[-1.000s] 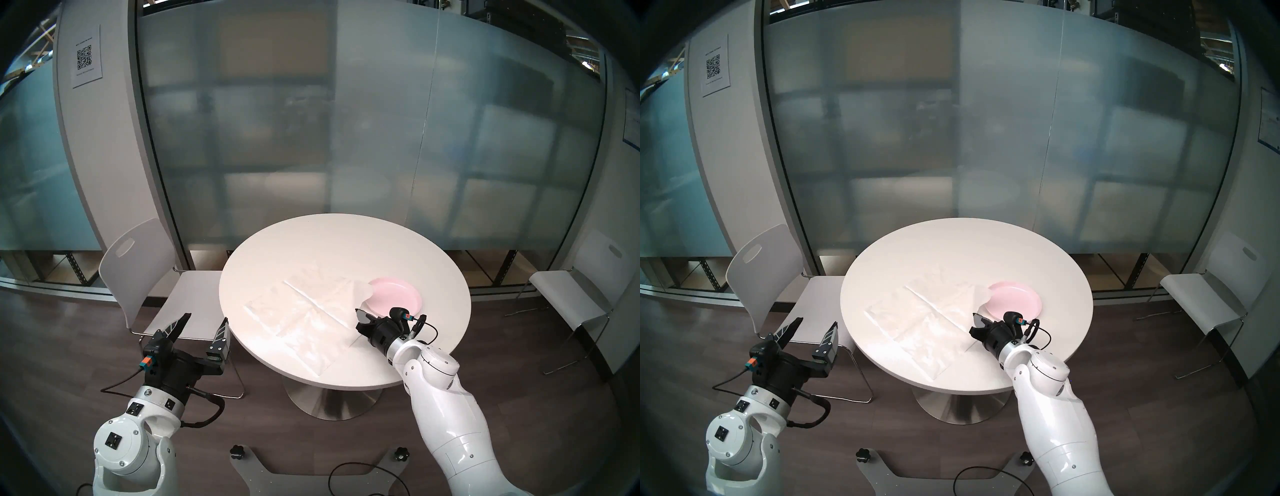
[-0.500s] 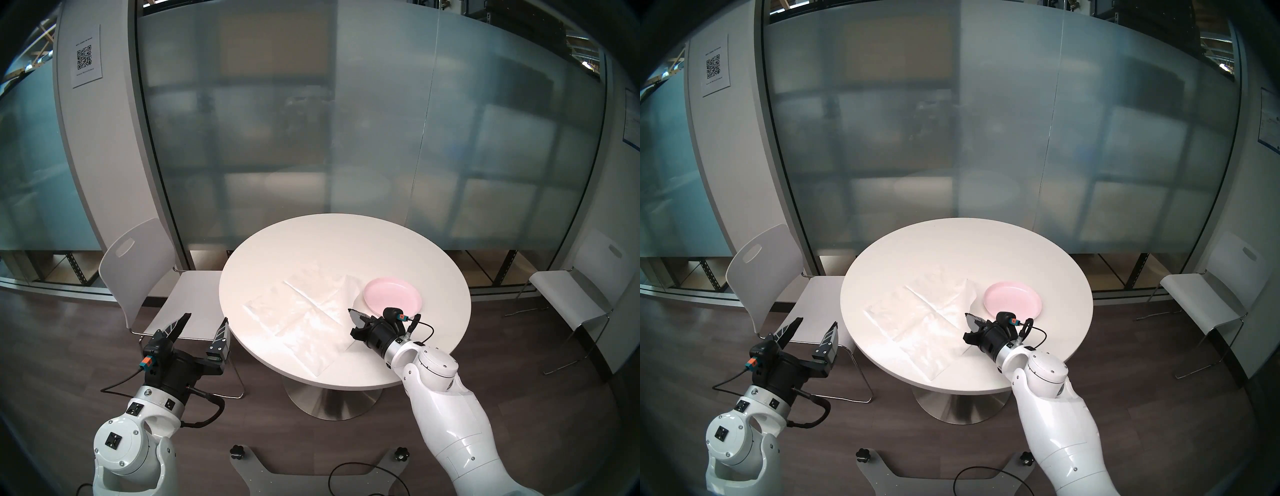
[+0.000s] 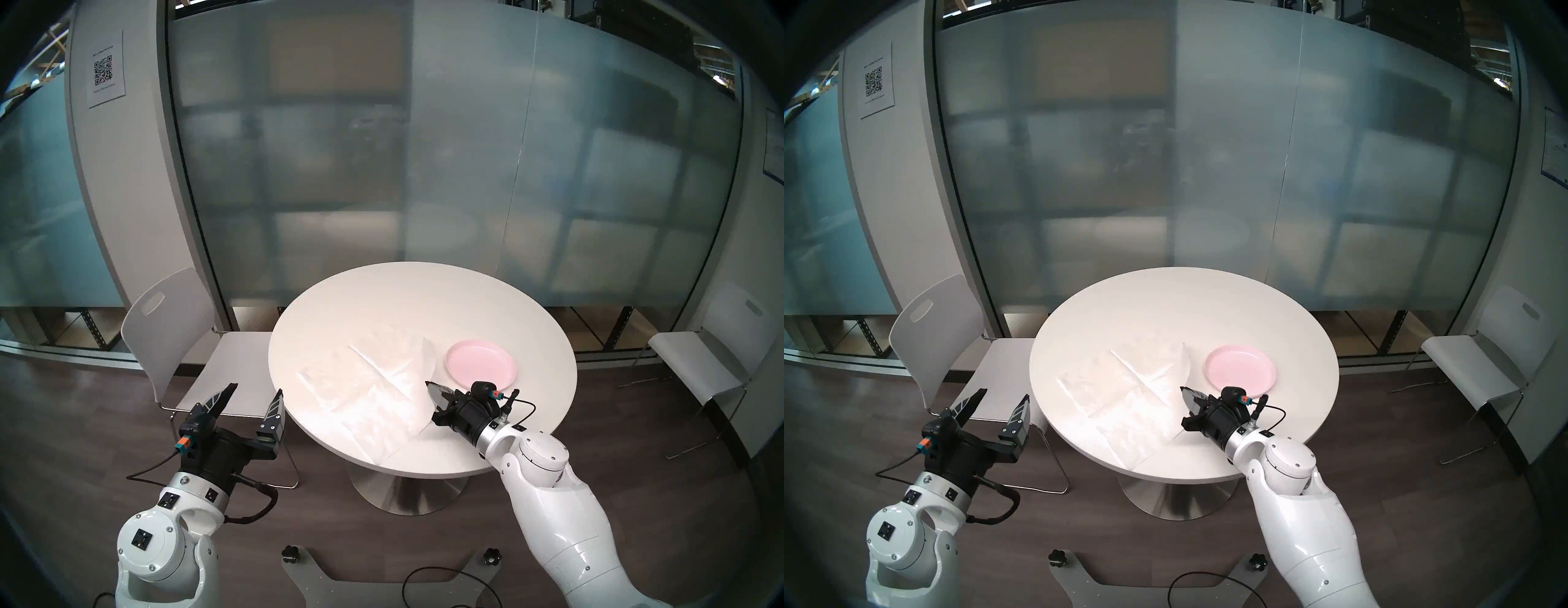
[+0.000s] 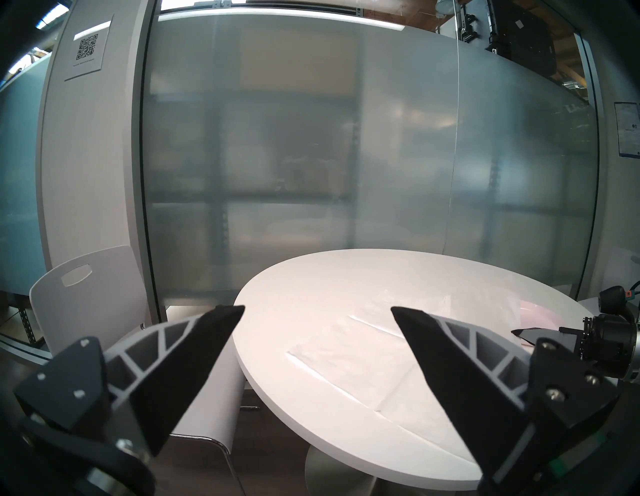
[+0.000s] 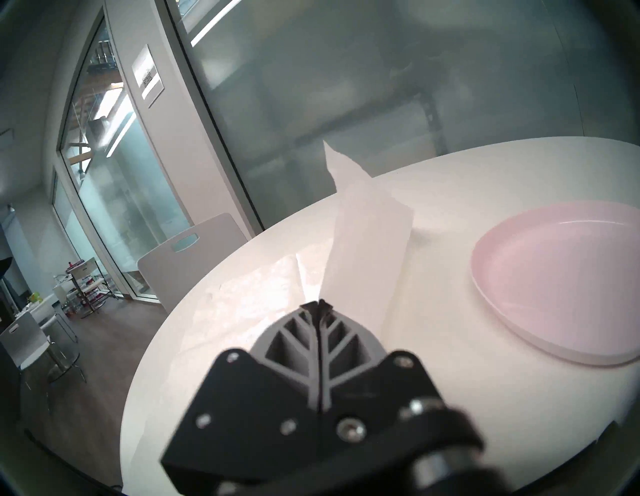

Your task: Fold the napkin in half twice and place it beside the plate

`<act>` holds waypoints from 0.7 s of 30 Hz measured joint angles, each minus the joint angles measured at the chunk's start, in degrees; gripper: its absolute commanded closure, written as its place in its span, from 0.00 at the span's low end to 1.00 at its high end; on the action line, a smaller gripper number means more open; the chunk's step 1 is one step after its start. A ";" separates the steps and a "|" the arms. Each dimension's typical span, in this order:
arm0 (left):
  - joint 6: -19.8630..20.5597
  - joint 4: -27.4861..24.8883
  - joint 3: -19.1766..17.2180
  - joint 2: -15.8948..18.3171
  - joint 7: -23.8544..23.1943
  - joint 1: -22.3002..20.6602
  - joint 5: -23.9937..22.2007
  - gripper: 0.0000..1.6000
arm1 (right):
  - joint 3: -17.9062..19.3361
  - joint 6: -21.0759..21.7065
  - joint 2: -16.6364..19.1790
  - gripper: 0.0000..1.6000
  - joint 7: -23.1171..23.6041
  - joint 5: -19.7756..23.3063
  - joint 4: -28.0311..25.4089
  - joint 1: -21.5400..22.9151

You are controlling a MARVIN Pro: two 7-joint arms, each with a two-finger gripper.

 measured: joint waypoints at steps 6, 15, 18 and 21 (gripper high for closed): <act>0.67 0.67 2.41 0.27 -0.19 -1.31 1.49 0.00 | -0.59 -3.69 1.73 1.00 3.61 -1.26 -0.75 -0.74; 6.04 4.17 5.81 2.07 -2.51 -4.35 3.57 0.00 | -2.14 -10.33 4.68 1.00 7.97 -5.93 -0.60 -1.69; 7.71 6.36 6.67 3.01 -3.28 -5.63 4.71 0.00 | -2.63 -12.59 5.54 1.00 9.06 -7.71 -0.08 -1.68; 8.81 8.04 7.38 3.90 -4.04 -6.60 5.80 0.00 | -2.74 -13.80 5.96 1.00 9.62 -8.44 0.36 -1.65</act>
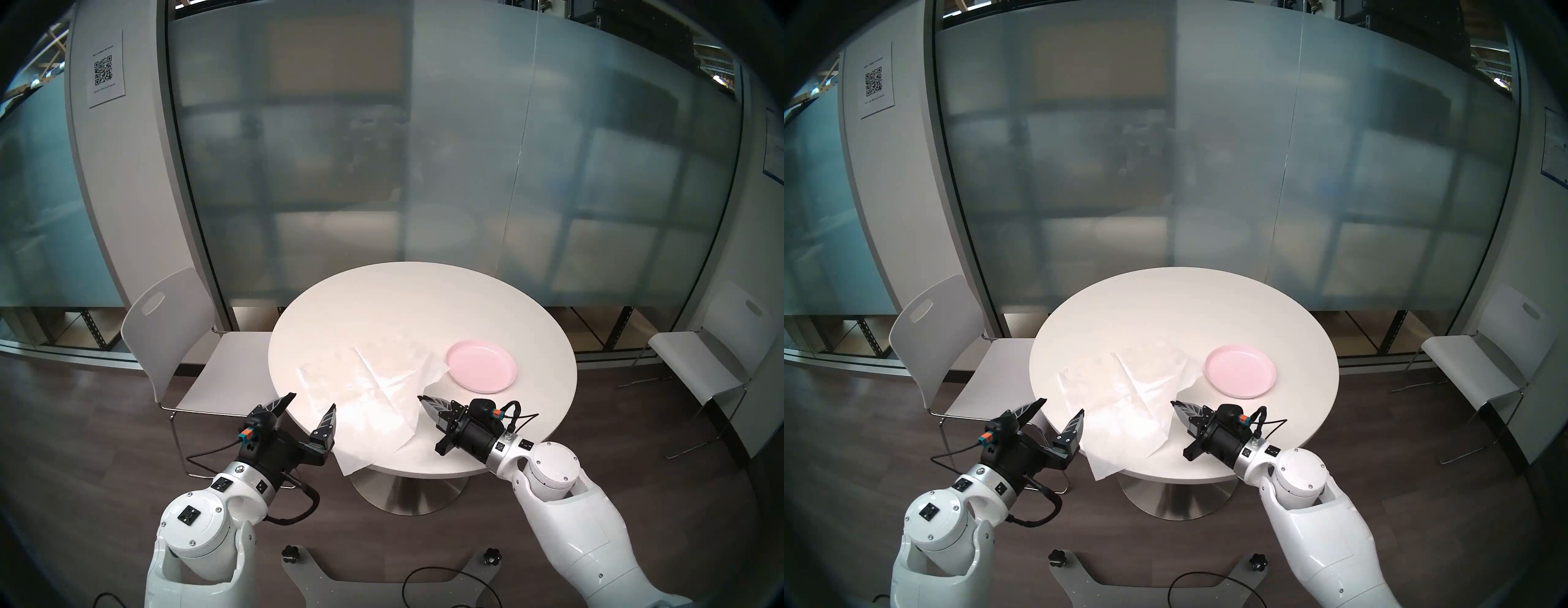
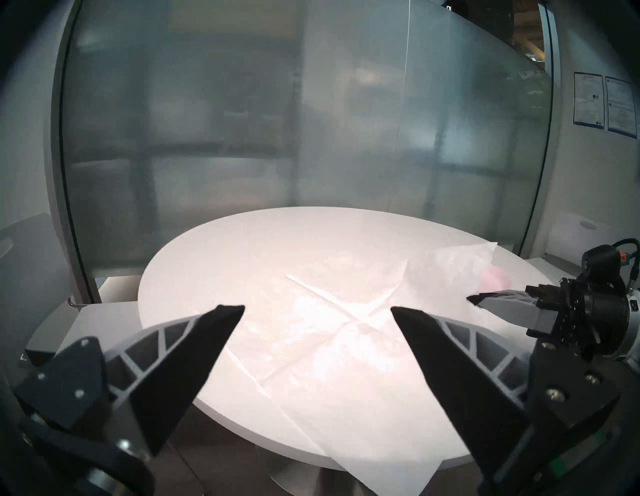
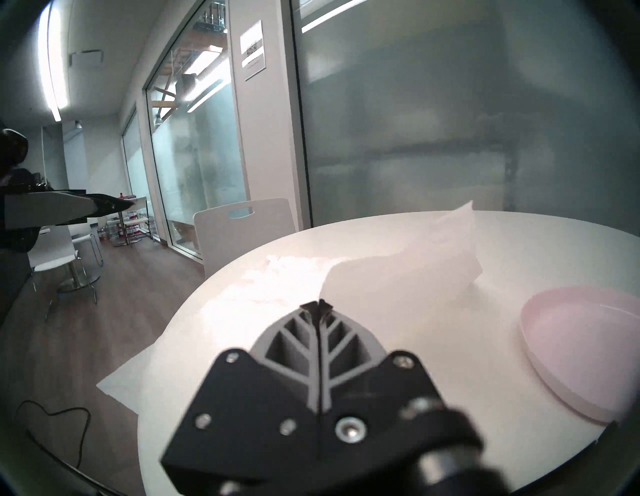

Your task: Fold the napkin in half twice and place it beside the plate

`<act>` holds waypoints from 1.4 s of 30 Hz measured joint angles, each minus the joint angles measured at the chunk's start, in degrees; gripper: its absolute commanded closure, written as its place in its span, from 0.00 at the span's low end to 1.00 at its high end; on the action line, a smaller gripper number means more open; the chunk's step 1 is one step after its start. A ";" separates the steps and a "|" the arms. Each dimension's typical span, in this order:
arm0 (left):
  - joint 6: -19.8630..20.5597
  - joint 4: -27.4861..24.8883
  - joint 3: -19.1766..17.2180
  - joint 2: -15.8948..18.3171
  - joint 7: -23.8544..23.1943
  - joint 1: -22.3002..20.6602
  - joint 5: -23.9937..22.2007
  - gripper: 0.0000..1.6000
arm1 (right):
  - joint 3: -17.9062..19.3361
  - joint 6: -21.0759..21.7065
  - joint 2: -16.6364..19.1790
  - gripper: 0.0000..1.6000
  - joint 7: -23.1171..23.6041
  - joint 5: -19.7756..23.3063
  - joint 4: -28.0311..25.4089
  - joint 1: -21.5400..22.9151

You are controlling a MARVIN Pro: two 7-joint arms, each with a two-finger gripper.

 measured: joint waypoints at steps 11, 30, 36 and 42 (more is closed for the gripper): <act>2.54 6.64 3.27 2.77 -1.63 -4.54 5.21 0.00 | 0.87 -2.40 0.45 1.00 1.07 -0.51 0.87 -0.14; 5.71 13.46 6.63 3.62 -0.35 -10.81 9.90 0.00 | 3.12 -2.95 -0.06 1.00 1.32 0.68 -0.06 -2.63; 7.63 14.96 7.84 4.36 -0.34 -12.29 11.65 0.00 | 3.03 -3.09 -0.01 1.00 2.46 0.59 -0.10 -2.26; 9.56 15.62 9.04 5.15 -1.53 -13.63 13.05 0.00 | 2.84 -3.69 0.36 1.00 3.88 0.44 0.12 -1.59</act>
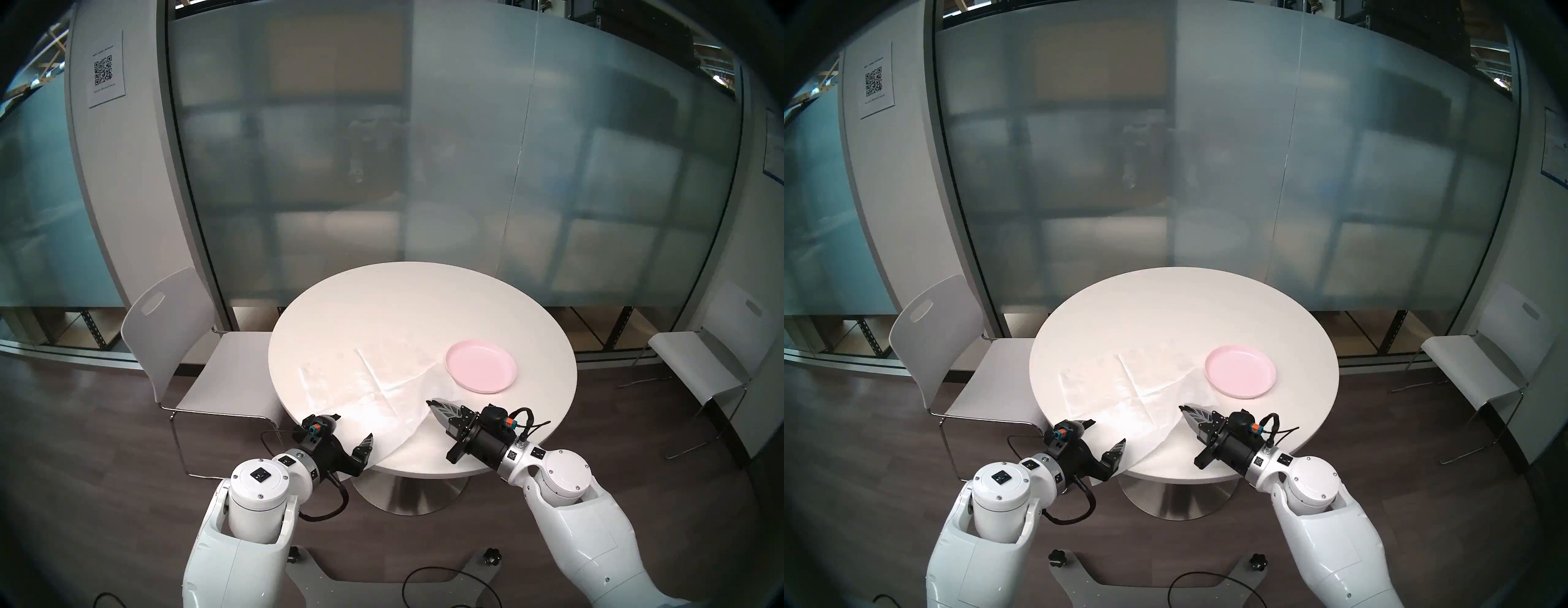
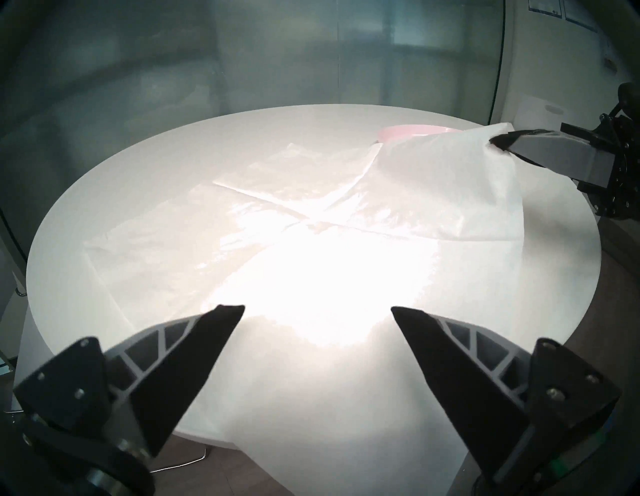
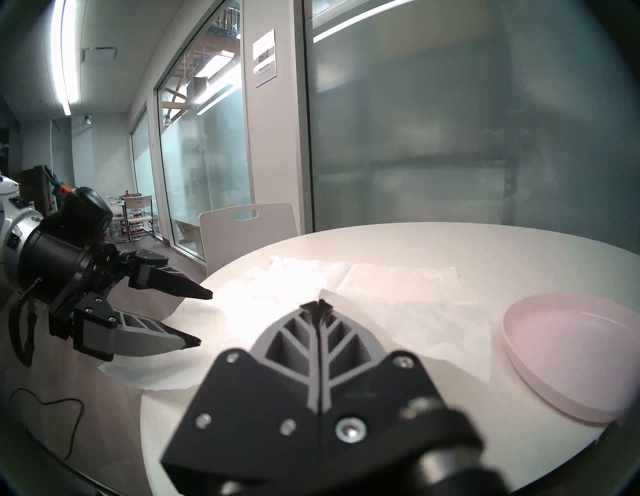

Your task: Fold the napkin in half twice and place it beside the plate

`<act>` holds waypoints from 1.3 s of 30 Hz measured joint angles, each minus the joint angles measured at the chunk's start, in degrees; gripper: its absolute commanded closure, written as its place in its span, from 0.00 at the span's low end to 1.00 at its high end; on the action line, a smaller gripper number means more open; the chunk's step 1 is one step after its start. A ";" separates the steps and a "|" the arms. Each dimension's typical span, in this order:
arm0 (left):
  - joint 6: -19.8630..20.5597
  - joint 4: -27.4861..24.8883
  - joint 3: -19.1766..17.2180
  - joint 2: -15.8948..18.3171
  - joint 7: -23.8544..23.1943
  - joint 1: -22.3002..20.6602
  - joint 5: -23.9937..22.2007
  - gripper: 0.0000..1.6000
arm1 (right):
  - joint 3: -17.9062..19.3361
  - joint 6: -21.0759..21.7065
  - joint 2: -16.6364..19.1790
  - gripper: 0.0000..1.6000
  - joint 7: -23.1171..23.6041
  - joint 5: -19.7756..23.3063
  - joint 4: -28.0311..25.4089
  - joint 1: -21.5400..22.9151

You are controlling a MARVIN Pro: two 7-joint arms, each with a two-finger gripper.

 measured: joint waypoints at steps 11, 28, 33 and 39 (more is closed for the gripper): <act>1.91 2.23 1.80 0.44 -0.62 -2.03 2.20 0.00 | -1.47 -1.12 1.51 1.00 4.17 -0.08 0.55 1.63; 0.98 3.87 3.25 0.17 -0.18 -3.87 3.78 0.00 | -6.18 -2.68 4.40 1.00 14.26 -1.49 2.33 6.69; 0.88 4.07 3.26 0.16 -0.22 -4.13 3.92 0.00 | -8.05 -2.91 4.85 1.00 17.50 -2.52 3.79 9.00; 0.79 4.25 2.75 0.12 -0.55 -4.27 3.41 0.00 | -9.47 -2.87 4.81 1.00 19.93 -3.10 6.17 11.40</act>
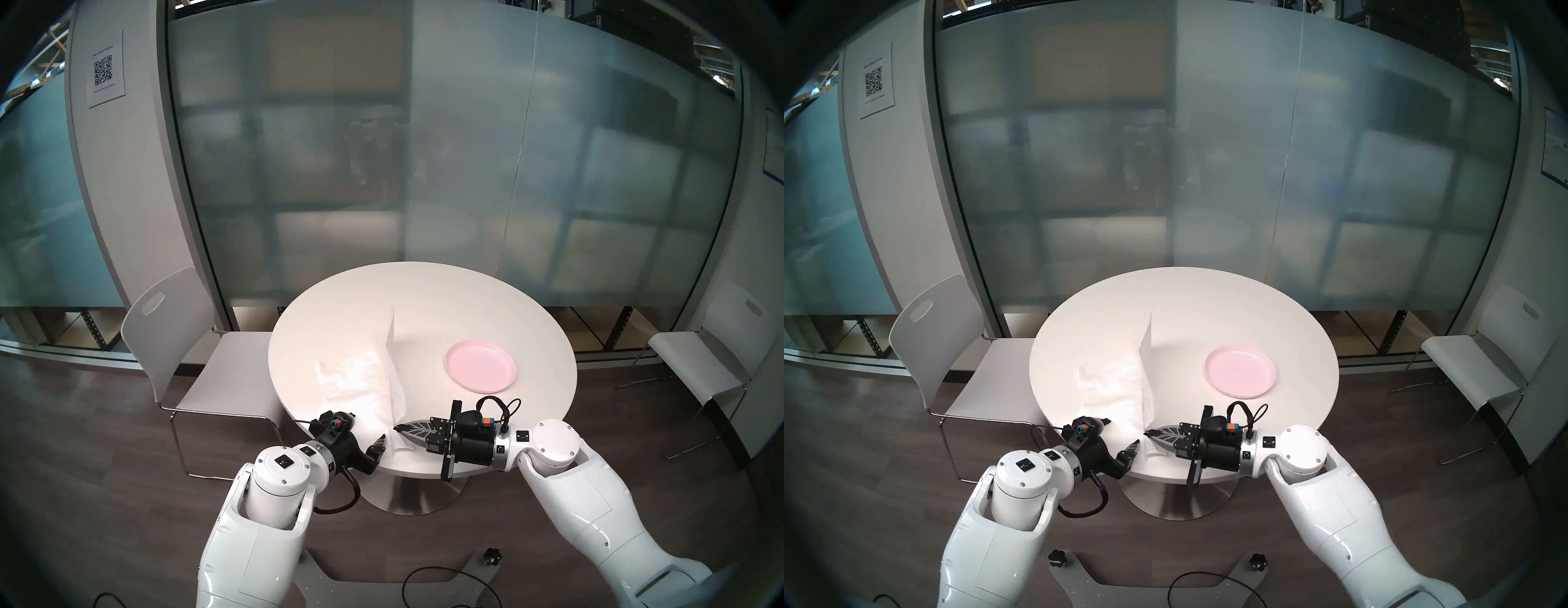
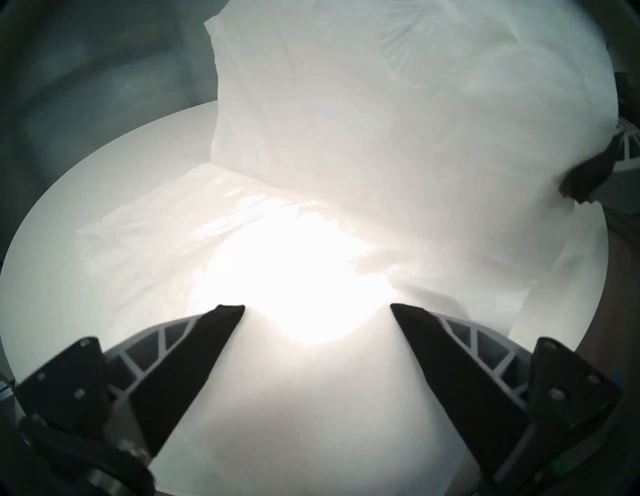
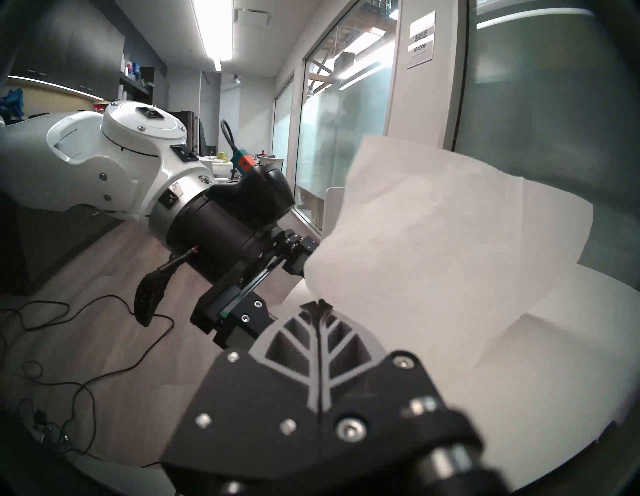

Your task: Fold the napkin in half twice and place it beside the plate

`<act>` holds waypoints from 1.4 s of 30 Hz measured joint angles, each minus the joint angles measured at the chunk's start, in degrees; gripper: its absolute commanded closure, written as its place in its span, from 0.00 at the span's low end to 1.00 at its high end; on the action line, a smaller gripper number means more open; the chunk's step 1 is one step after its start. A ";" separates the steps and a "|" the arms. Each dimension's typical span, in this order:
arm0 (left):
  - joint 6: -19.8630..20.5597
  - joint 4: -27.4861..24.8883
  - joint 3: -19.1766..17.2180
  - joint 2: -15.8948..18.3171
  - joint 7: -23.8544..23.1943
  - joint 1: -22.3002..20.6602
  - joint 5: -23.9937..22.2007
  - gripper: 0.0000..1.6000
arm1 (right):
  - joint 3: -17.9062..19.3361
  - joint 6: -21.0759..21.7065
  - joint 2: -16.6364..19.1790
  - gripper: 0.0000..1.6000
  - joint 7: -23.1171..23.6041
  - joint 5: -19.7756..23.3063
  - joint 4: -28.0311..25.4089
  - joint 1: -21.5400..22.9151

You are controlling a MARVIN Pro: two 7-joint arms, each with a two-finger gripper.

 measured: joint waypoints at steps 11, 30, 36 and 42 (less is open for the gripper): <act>-0.15 0.01 -1.62 0.15 -1.23 0.07 -0.83 0.00 | -2.40 0.90 -0.46 1.00 3.83 -0.16 2.86 3.85; -0.91 -0.45 -2.33 0.56 -1.93 1.12 -1.10 0.00 | -2.95 2.72 -0.28 0.26 6.22 -0.72 2.78 5.66; -1.04 -0.67 -1.73 0.57 -1.60 1.37 -0.67 0.00 | -1.68 3.72 0.66 0.00 6.34 -0.48 0.79 4.53; -1.13 -0.76 -1.35 0.54 -1.24 1.47 -0.31 0.00 | -0.01 5.68 2.00 0.00 6.97 0.76 -3.17 2.14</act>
